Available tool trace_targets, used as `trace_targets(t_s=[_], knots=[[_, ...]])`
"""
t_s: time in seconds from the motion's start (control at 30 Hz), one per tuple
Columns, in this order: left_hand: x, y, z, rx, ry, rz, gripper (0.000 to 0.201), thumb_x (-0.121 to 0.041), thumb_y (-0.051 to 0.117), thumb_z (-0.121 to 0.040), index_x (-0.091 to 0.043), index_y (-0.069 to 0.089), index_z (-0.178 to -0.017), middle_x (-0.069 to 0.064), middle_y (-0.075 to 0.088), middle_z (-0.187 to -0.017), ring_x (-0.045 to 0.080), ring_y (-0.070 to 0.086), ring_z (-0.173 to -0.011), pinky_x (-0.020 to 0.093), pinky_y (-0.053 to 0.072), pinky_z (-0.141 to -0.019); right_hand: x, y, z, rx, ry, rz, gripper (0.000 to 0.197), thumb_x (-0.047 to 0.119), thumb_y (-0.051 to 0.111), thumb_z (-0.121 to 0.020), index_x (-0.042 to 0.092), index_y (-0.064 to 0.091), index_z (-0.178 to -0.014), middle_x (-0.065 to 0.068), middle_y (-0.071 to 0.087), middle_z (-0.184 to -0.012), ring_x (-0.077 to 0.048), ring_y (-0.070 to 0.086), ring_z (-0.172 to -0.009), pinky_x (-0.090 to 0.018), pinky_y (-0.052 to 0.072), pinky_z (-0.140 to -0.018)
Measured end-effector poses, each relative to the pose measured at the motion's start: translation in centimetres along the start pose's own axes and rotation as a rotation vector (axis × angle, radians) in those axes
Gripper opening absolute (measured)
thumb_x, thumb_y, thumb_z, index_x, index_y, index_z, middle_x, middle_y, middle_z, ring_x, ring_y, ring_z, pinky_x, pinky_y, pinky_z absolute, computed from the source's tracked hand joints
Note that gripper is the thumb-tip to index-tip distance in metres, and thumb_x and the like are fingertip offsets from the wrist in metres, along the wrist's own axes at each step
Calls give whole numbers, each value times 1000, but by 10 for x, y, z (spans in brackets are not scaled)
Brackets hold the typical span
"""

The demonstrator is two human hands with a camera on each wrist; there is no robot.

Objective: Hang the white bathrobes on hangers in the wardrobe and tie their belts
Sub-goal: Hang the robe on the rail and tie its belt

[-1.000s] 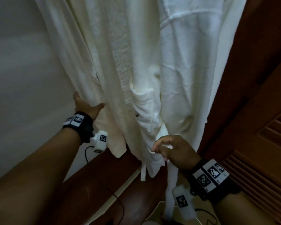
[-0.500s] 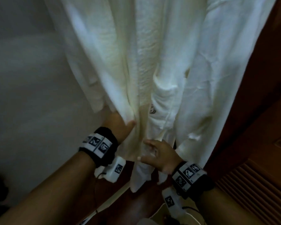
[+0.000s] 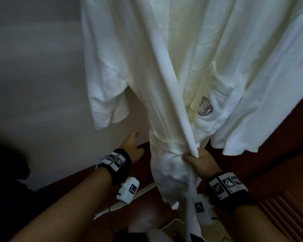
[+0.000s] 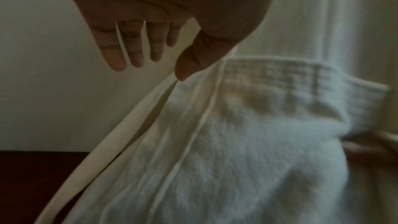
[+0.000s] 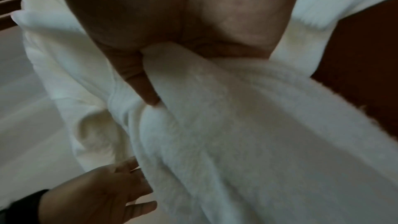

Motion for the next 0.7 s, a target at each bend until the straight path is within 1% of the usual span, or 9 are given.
trace_targets(t_s=[0.07, 0.13, 0.27, 0.33, 0.43, 0.53, 0.57, 0.63, 0.7], knots=[[-11, 16, -5, 41, 53, 21, 95, -12, 68, -80, -30, 7, -151, -4, 23, -156, 24, 31, -139, 43, 37, -110, -9, -4, 2, 24, 39, -13, 26, 22, 73, -76, 19, 56, -56, 6, 55, -53, -9, 51, -55, -30, 41, -59], [-21, 24, -16, 18, 84, 36, 104, -14, 71, -79, -34, -3, -150, -1, 18, -158, 22, 27, -141, 39, 32, -113, -16, -8, 5, 53, 56, -41, 25, 23, 72, -71, 19, 55, -53, 6, 52, -50, -9, 49, -52, -30, 40, -56], [-37, 43, -34, 110, 107, 160, 106, -5, 71, -81, -32, -5, -150, 3, 33, -151, 17, 34, -137, 24, 36, -102, -22, -18, 12, 131, 53, -127, 22, 20, 67, -61, 19, 54, -44, 4, 48, -50, -10, 46, -52, -29, 36, -56], [-40, 52, -41, 150, 127, 128, 103, -5, 70, -82, -31, -3, -150, 4, 44, -141, 16, 42, -130, 22, 36, -98, -27, -21, 16, 166, 65, -186, 14, 18, 68, -60, 9, 61, -51, -6, 54, -56, -18, 53, -59, -31, 40, -60], [-50, 54, -46, 116, 168, 70, 92, -13, 72, -80, -32, 12, -147, -1, 54, -114, 20, 53, -112, 28, 47, -93, -40, -26, 18, 209, 62, -247, 39, 19, 69, -59, -15, 59, -73, -24, 57, -73, -33, 58, -72, -41, 43, -69], [-61, 60, -45, 183, 178, -27, 35, -12, 62, -88, -11, 50, -121, 2, 58, -98, 19, 57, -94, 19, 46, -75, -35, -31, 22, 168, 63, -208, 10, 13, 63, -61, 7, 60, -54, -12, 53, -59, -23, 54, -60, -32, 40, -61], [-64, 61, -42, 211, 184, -124, 22, -18, 58, -91, -8, 56, -109, 4, 61, -98, 19, 57, -93, 22, 44, -78, -35, -33, 21, 139, 55, -181, 13, 14, 61, -63, 13, 58, -50, -7, 52, -55, -19, 53, -56, -29, 38, -58], [-59, 64, -39, 272, 188, -246, 35, -34, 52, -90, -9, 61, -113, 6, 62, -110, 24, 56, -105, 29, 42, -90, -34, -33, 18, 103, 23, -90, 19, 19, 62, -67, 17, 55, -50, -1, 51, -53, -15, 52, -54, -29, 38, -55], [-50, 57, -31, 294, 159, -173, 34, -33, 55, -91, -13, 61, -118, 2, 61, -115, 22, 56, -108, 32, 43, -92, -40, -32, 14, 63, -5, -27, 26, 17, 67, -77, 13, 55, -54, 2, 52, -52, -12, 52, -53, -29, 39, -54]])
Point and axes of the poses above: each hand's wrist, its own z-axis away from the middle knuckle, its own y-axis out of the palm, x = y × z, the point moved 9 cm from there along -z, towards the middle knuckle
